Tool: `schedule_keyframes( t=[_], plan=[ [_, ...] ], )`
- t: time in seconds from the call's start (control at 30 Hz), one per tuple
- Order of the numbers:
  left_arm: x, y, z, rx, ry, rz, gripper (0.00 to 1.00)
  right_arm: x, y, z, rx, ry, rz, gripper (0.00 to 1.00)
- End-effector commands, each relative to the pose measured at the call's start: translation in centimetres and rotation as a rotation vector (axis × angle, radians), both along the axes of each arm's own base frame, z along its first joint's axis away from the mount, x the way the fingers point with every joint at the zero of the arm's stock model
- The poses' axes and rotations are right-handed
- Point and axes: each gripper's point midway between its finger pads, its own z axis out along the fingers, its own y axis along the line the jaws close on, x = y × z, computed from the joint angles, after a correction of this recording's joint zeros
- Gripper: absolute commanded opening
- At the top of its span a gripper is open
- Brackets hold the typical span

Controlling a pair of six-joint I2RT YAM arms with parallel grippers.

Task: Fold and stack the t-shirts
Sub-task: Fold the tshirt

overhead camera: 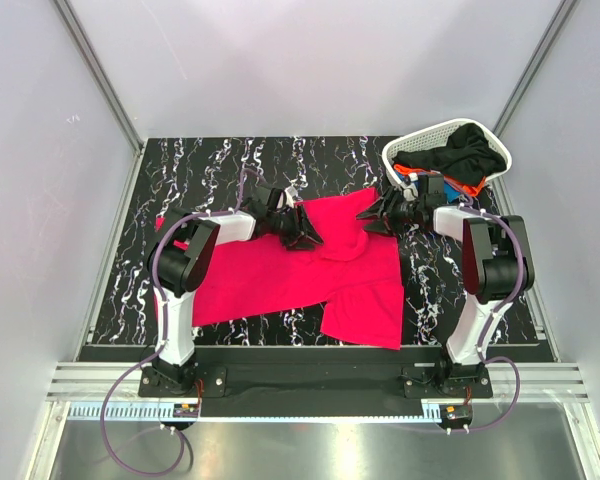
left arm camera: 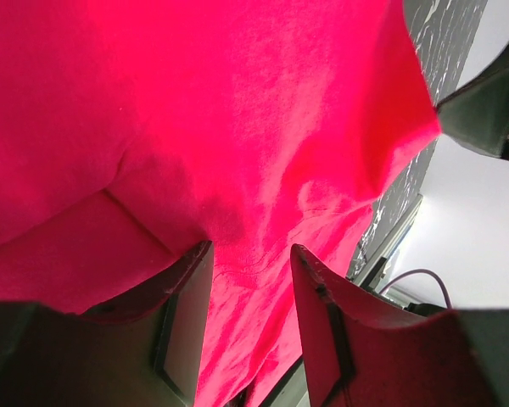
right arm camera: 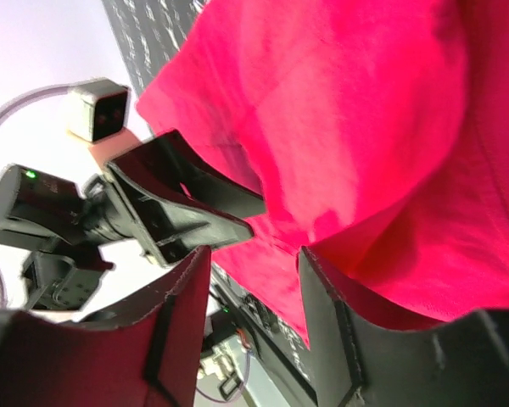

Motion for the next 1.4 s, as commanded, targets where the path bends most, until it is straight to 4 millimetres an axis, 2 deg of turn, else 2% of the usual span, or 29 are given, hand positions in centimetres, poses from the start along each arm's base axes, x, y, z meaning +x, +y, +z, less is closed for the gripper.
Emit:
schedule_keyframes(
  t=[0.0,0.03,0.2,0.37,0.47,0.5,0.63,0.8,0.93,1.1,1.37],
  plan=[
    [0.7,-0.8,1.1,-0.031,-0.038,-0.033,0.46,-0.8,-0.8,1.7,-0.031,-0.039,0.033,0.54],
    [0.7,-0.8,1.2,-0.032,-0.037,-0.034,0.46,-1.2,-0.7,1.8,-0.035,-0.046,0.044,0.54],
    [1.0,-1.0,1.5,-0.038,-0.046,-0.035,0.46,-2.8,-1.5,0.0,-0.101,-0.034,0.039,0.55],
    [0.9,-0.9,1.6,-0.03,-0.03,-0.033,0.45,-2.9,-3.0,-1.6,-0.235,-0.028,0.041,0.56],
    [0.3,-0.1,2.1,0.0,-0.046,-0.014,0.44,-3.1,-4.4,-1.5,-0.338,-0.043,0.037,0.56],
    [0.2,0.2,3.3,0.001,-0.074,-0.003,0.43,-3.5,-4.7,-1.3,-0.363,-0.033,0.038,0.56],
    [-1.2,1.5,2.6,0.038,-0.053,0.029,0.37,-4.4,-5.8,-2.0,-0.436,-0.017,0.035,0.53],
    [-1.9,1.9,1.4,0.058,-0.005,0.06,0.34,-5.5,-5.6,-3.6,-0.42,0.029,0.057,0.45],
    [-2.2,1.7,0.6,0.066,0.035,0.074,0.38,-5.2,-4.9,-3.7,-0.38,0.031,0.07,0.38],
    [-2.7,1.8,-0.6,0.095,0.077,0.095,0.41,-5.0,-4.5,-3.5,-0.357,0.026,0.07,0.37],
    [-1.6,0.7,-0.9,0.09,0.074,0.081,0.39,-5.6,-4.0,-4.0,-0.349,0.04,0.086,0.36]
  ],
)
